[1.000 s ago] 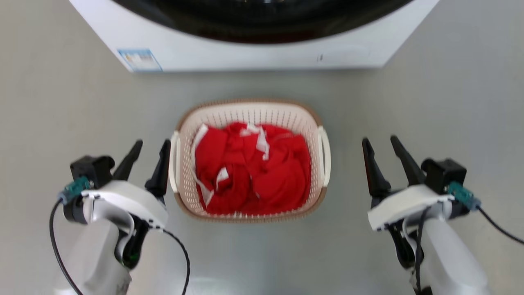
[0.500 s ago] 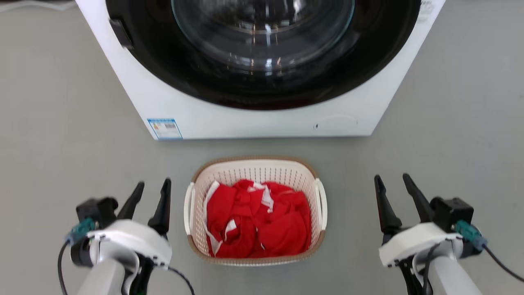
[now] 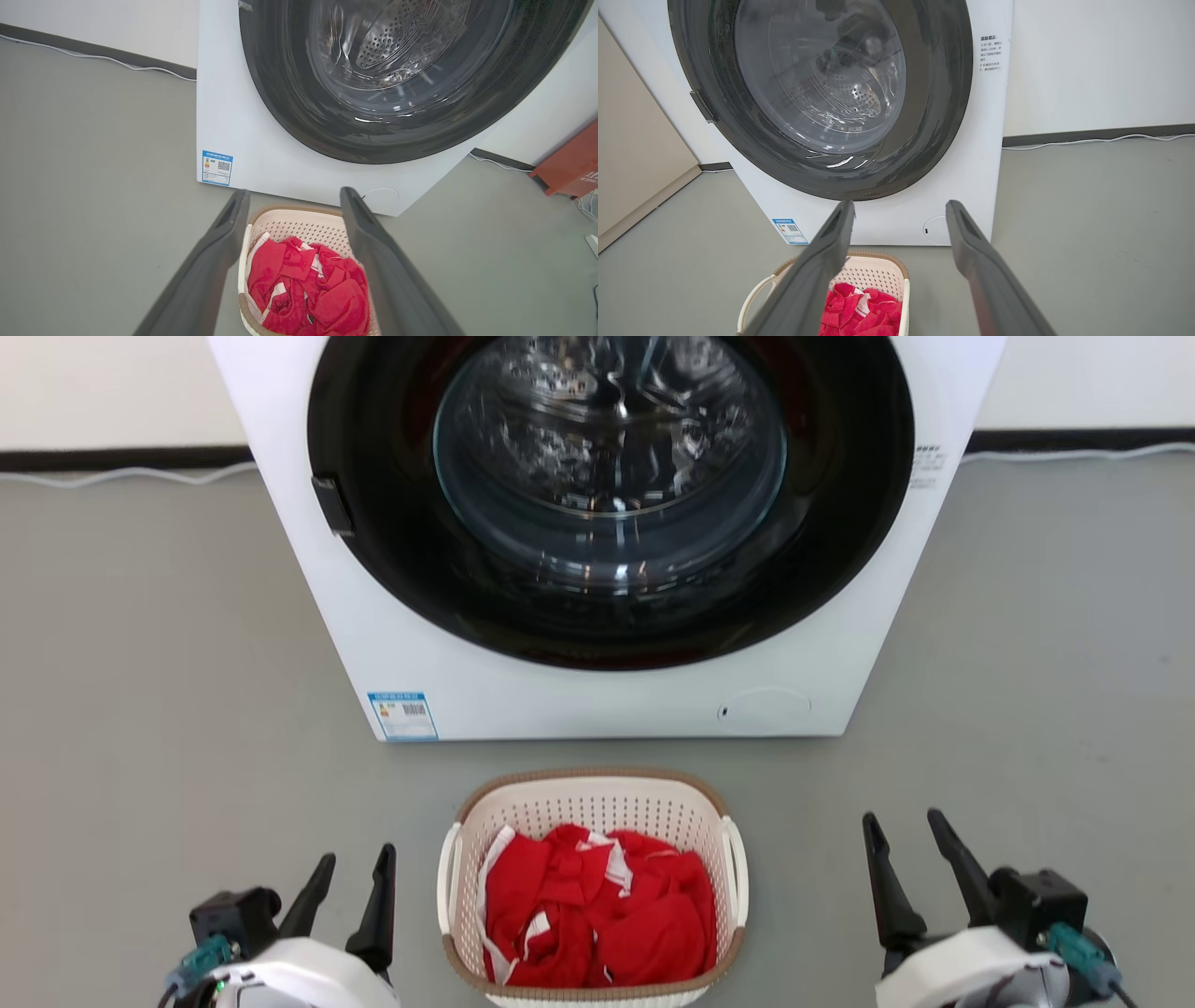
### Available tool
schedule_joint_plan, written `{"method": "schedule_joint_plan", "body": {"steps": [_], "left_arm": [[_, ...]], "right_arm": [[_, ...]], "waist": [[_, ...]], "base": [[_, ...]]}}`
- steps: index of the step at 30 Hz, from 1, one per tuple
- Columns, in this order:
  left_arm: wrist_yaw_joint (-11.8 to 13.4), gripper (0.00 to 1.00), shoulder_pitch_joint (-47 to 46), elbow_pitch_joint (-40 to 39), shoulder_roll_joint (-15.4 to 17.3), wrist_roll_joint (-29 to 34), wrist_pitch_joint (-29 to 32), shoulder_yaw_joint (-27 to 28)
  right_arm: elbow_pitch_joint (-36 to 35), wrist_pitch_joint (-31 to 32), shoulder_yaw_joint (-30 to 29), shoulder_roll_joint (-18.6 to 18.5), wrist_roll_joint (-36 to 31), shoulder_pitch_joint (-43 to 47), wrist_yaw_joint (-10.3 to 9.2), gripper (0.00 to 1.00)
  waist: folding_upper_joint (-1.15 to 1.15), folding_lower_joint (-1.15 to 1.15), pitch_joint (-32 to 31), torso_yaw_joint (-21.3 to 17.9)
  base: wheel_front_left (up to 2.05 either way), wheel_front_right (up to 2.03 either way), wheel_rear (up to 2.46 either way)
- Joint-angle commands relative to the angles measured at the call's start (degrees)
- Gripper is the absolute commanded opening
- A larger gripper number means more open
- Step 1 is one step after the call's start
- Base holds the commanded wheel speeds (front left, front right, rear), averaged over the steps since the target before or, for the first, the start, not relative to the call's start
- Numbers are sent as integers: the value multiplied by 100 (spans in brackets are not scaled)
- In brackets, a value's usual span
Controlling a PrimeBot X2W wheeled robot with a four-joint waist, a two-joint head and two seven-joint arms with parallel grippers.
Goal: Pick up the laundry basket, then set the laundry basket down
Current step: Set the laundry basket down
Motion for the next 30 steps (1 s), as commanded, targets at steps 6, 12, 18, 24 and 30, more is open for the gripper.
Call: {"method": "schedule_joint_plan", "body": {"steps": [6,12,18,24,30], "left_arm": [[17,100,263,-422,-35,174,-35,408],[25,100,529,-745,-141,180,-35,649],[21,100,746,-1046,-230,237,-35,748],[21,100,862,-1254,-295,229,-35,837],[22,100,922,-1316,-339,241,-35,833]], "right_arm": [[-415,-36,65,4,-52,367,25,100],[-663,-36,7,4,12,624,25,100],[-857,-36,-42,4,-12,812,25,100],[-955,-36,-62,4,-61,876,25,100],[-1022,-36,-25,4,-92,885,25,100]], "waist": [[0,0,-325,-57],[0,0,-428,-142],[0,0,-460,-183],[0,0,-451,-206],[0,0,-464,-190]], "base": [[0,0,0],[0,0,0],[0,0,0],[0,0,0],[0,0,0]]}}
